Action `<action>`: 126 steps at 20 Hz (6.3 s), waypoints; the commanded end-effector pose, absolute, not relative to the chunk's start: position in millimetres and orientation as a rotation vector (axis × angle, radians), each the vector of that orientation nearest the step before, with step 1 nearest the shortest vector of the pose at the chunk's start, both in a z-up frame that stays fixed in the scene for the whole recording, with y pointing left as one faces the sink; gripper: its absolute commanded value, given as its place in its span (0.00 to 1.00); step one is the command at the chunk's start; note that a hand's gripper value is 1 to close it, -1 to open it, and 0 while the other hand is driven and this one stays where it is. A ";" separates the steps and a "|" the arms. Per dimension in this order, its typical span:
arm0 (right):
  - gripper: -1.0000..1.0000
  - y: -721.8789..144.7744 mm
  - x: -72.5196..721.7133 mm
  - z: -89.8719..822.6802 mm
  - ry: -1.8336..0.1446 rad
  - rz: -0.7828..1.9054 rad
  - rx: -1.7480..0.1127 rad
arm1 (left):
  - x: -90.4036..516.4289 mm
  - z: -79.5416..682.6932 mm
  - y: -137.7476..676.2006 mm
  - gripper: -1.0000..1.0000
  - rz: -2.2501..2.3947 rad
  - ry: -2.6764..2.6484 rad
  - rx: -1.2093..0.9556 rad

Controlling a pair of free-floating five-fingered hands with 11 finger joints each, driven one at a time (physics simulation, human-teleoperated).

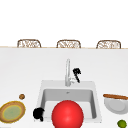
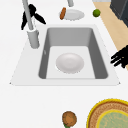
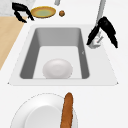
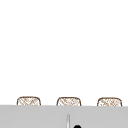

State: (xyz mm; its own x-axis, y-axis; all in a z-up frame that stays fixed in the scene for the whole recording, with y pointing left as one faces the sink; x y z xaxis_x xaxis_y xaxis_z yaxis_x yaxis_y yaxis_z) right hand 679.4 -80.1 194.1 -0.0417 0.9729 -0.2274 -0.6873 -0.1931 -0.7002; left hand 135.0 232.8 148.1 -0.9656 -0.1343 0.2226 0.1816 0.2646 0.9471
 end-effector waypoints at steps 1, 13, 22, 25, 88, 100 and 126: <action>0.00 -84.0 701.9 180.3 -0.456 1.675 -0.780 | 135.0 148.1 232.8 0.50 -1.761 -2.279 -0.044; 0.00 -101.6 712.0 163.3 -0.449 1.618 -0.584 | 135.0 148.1 232.8 0.50 -1.761 -2.279 -0.044; 1.00 -104.0 708.9 196.2 -0.450 1.577 -0.462 | 135.0 148.1 232.8 0.50 -1.761 -2.279 -0.044; 1.00 -90.5 708.9 206.3 -0.432 1.582 -0.507 | 135.0 148.1 232.8 0.50 -1.761 -2.279 -0.044; 0.00 -23.8 692.9 185.9 0.450 1.628 -1.222 | 135.0 148.1 232.8 0.50 -1.761 -2.279 -0.044; 0.00 -38.3 664.6 189.3 0.217 1.734 -1.091 | 135.0 148.1 232.8 0.50 -1.761 -2.279 -0.044; 0.00 -57.1 661.2 235.7 -0.167 1.759 -0.905 | 135.0 148.1 232.8 0.50 -1.761 -2.279 -0.044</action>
State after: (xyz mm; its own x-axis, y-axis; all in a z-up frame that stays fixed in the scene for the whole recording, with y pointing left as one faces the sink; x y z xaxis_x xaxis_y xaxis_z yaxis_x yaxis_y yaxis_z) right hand 655.4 -59.9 220.3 -0.1316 0.8497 -0.5106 -0.7522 -0.4210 -0.5069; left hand 135.0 232.8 148.1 -0.9656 -0.1343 0.2226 0.1816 0.2646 0.9471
